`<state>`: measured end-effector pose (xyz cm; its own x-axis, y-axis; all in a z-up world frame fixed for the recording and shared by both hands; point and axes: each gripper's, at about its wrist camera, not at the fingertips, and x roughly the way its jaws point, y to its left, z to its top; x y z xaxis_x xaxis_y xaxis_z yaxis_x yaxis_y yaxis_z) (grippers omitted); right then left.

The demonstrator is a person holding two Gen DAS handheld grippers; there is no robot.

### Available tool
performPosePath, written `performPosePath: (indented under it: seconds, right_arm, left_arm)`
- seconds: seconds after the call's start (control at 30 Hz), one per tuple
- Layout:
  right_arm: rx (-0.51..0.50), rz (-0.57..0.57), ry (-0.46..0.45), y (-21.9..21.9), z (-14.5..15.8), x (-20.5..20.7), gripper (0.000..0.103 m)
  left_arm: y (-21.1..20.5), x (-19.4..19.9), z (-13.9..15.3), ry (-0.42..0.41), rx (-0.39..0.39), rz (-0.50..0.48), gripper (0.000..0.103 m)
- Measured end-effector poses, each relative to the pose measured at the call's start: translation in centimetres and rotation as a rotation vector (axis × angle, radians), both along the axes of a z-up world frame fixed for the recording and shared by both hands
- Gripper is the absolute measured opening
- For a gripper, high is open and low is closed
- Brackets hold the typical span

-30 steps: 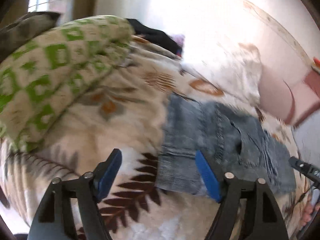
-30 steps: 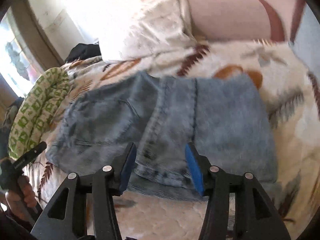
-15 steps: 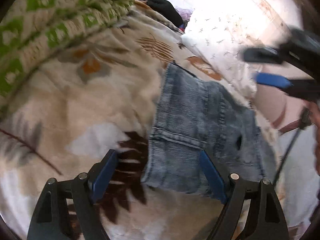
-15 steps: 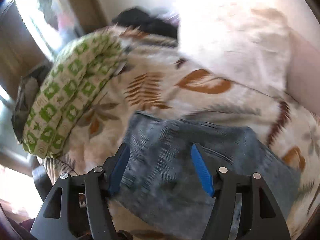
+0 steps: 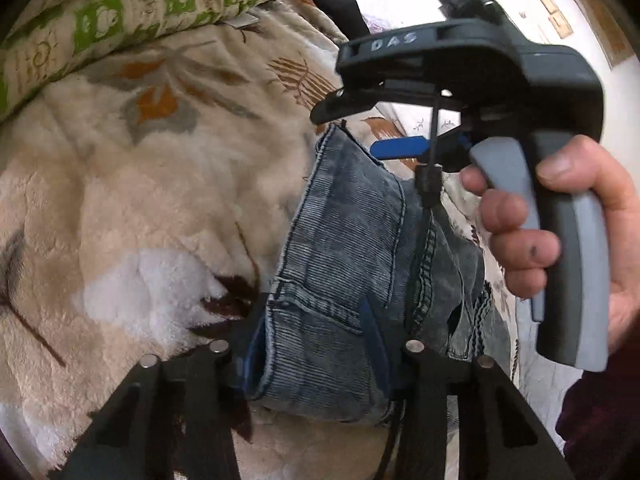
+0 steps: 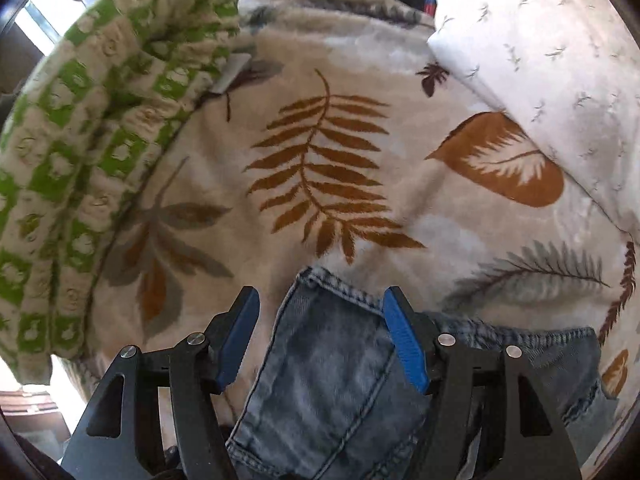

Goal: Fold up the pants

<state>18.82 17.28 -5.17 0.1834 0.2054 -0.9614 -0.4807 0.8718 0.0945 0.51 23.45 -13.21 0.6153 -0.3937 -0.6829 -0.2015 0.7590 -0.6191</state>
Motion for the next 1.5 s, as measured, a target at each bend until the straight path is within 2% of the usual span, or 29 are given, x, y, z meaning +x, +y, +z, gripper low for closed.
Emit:
performPosePath:
  seconds: [0.07, 0.23, 0.3, 0.33, 0.47, 0.5, 0.63, 0.73, 0.87, 1.0, 1.07, 1.33, 1.5]
  right_arm:
    - [-0.023, 0.007, 0.007, 0.4, -0.6, 0.3, 0.064]
    - [-0.1, 0.026, 0.033, 1.2, -2.2, 0.5, 0.065]
    - [-0.119, 0.024, 0.042, 1.2, -2.8, 0.4, 0.054]
    - [-0.129, 0.023, 0.044, 1.1, -3.0, 0.4, 0.04]
    - [-0.108, 0.019, 0.025, 0.5, -2.2, 0.0, 0.017]
    - [-0.098, 0.008, 0.02, 0.2, -1.8, 0.0, 0.015]
    - [-0.066, 0.01, -0.032, -1.0, 0.6, -1.0, 0.012]
    - [-0.035, -0.002, -0.066, -2.1, 2.1, -1.7, 0.012]
    - [0.027, -0.027, -0.11, -4.4, 5.1, -3.1, 0.011]
    - [0.088, -0.051, -0.164, -7.6, 7.2, -3.8, 0.011]
    - [0.124, -0.069, -0.182, -9.2, 8.3, -3.8, 0.011]
    - [0.204, -0.14, -0.245, -19.4, 11.6, -4.9, 0.011]
    - [0.224, -0.208, -0.26, -26.7, 11.8, -5.1, 0.011]
  left_arm:
    - [0.2, 0.1, -0.2, 0.008, -0.018, 0.006, 0.037]
    - [0.4, 0.2, -0.3, 0.01, -0.059, 0.007, 0.03]
    - [1.1, 0.2, -0.1, 0.002, -0.061, 0.002, 0.028]
    - [1.2, 0.1, 0.1, -0.008, -0.062, 0.001, 0.027]
    - [0.9, -0.1, 0.6, -0.04, -0.055, -0.006, 0.025]
    - [0.8, -0.4, 0.8, -0.048, -0.054, -0.008, 0.025]
    - [0.2, -1.1, 1.8, -0.089, -0.042, -0.027, 0.023]
    - [-0.7, -1.6, 3.1, -0.138, -0.006, -0.049, 0.023]
    - [-2.1, -1.9, 5.4, -0.21, 0.034, -0.096, 0.022]
    - [-4.3, -2.2, 8.1, -0.268, 0.029, -0.158, 0.021]
    - [-5.7, -2.7, 9.6, -0.3, 0.059, -0.184, 0.021]
    - [-14.3, -2.4, 12.6, -0.345, 0.078, -0.3, 0.021]
    - [-21.1, -1.9, 13.6, -0.356, 0.106, -0.387, 0.02]
